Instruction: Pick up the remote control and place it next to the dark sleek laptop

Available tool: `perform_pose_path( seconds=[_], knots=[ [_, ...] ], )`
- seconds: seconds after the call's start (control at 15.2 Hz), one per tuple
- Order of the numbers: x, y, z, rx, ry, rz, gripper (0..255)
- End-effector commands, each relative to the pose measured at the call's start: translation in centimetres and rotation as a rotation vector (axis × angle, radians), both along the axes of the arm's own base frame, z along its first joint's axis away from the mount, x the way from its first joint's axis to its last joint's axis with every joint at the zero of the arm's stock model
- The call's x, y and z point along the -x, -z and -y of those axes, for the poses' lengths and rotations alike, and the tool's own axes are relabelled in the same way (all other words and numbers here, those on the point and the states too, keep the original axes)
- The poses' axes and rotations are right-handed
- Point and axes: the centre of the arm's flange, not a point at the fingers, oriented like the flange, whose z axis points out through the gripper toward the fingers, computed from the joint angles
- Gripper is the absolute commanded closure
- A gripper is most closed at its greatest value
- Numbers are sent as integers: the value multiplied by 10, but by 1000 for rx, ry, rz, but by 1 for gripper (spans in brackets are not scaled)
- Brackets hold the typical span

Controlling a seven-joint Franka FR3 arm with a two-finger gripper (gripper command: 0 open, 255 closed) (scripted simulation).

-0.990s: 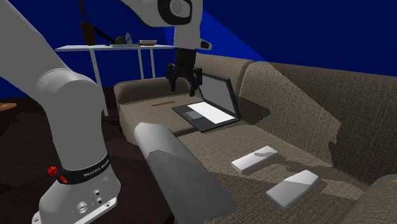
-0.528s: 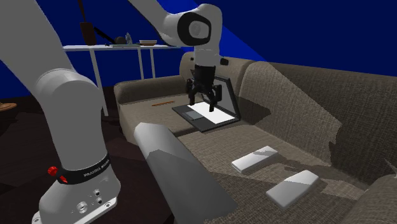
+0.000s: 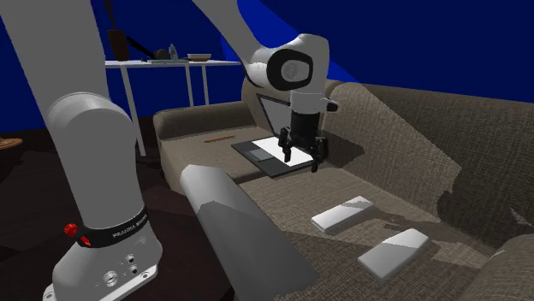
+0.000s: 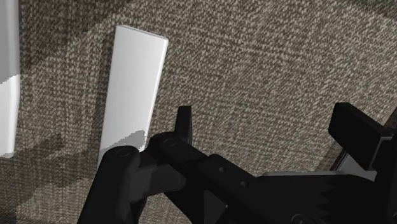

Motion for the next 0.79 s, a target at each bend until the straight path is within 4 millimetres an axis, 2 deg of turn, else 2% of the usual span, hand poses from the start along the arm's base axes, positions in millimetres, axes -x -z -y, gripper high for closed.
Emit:
perform_pose_path(
  seconds=[0.0, 0.73],
  knots=[
    [-5, 15, 19, 9, 18, 9, 0],
    [-30, 90, 129, 49, 117, 53, 0]
  ],
)
